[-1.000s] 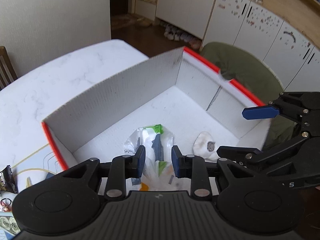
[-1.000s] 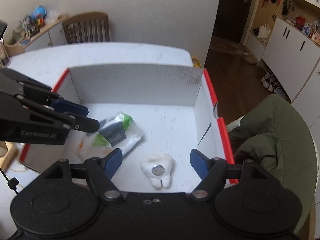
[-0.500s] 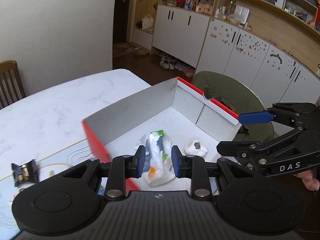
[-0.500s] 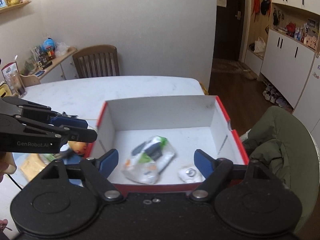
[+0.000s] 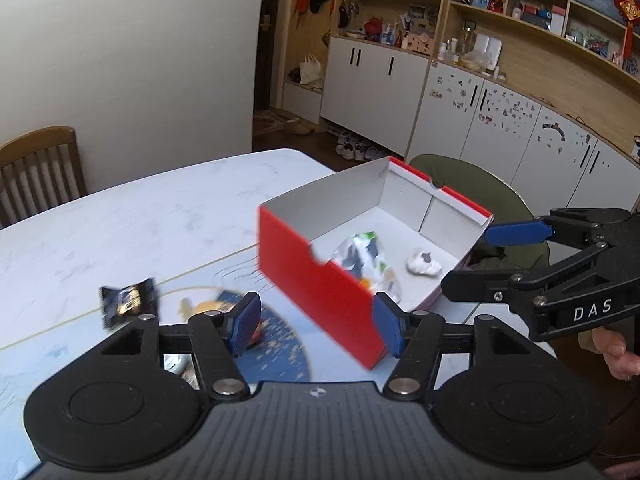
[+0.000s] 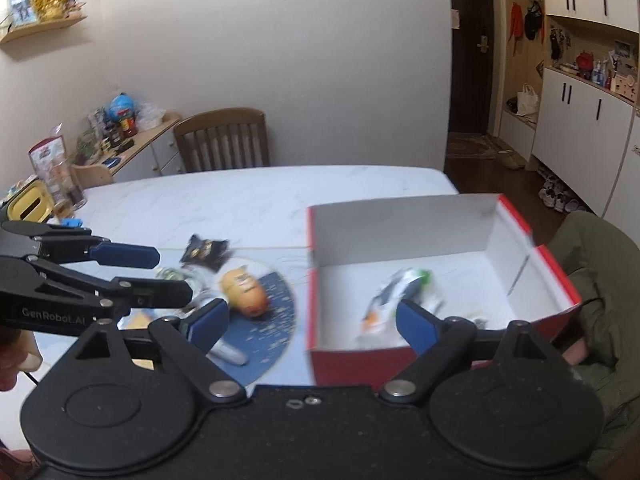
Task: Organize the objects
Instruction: 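Return both tools to the table items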
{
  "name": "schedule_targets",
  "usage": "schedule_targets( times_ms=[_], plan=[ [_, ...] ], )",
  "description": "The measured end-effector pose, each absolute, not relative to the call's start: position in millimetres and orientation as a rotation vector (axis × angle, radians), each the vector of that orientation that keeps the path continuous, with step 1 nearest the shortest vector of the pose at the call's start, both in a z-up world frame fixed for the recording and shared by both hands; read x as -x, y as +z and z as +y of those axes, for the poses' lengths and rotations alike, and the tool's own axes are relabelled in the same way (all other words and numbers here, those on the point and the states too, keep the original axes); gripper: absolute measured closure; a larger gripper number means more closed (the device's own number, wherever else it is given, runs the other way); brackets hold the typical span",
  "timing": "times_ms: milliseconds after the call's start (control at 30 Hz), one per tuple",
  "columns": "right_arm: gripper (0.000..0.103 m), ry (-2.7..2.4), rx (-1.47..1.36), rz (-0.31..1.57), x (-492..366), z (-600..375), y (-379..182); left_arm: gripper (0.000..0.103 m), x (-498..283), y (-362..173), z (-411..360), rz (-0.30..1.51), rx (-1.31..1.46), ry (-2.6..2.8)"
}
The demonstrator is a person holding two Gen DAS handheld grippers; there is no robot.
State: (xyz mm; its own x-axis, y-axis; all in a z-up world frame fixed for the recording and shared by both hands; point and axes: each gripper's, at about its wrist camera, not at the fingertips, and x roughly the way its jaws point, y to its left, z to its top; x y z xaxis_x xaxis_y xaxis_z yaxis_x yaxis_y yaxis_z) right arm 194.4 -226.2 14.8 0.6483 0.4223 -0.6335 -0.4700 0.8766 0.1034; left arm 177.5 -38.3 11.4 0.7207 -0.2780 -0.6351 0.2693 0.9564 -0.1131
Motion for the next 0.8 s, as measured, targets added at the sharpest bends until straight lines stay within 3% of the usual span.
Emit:
schedule_targets(
  times_ms=[67, 333, 467, 567, 800],
  plan=[
    [0.01, 0.517, 0.084, 0.708, -186.5, -213.6, 11.9, 0.042, -168.1, 9.2, -25.1, 0.706, 0.018, -0.302],
    [0.01, 0.517, 0.112, 0.731, -170.7, -175.6, 2.9, 0.023, -134.7, -5.3, 29.3, 0.703, 0.025, -0.251],
    [0.01, 0.507, 0.109, 0.75, -169.0, -161.0, -4.7, 0.018, -124.5, -20.0, 48.0, 0.721, 0.037, -0.248],
    [0.01, 0.496, 0.126, 0.752, -167.4, -150.1, -10.4, 0.0, -117.3, -29.6, 56.0, 0.714, 0.036, -0.229],
    [0.01, 0.474, 0.148, 0.767, -167.9, -133.4, -20.2, 0.0, -121.3, -59.1, 67.2, 0.794, 0.086, -0.124]
  ],
)
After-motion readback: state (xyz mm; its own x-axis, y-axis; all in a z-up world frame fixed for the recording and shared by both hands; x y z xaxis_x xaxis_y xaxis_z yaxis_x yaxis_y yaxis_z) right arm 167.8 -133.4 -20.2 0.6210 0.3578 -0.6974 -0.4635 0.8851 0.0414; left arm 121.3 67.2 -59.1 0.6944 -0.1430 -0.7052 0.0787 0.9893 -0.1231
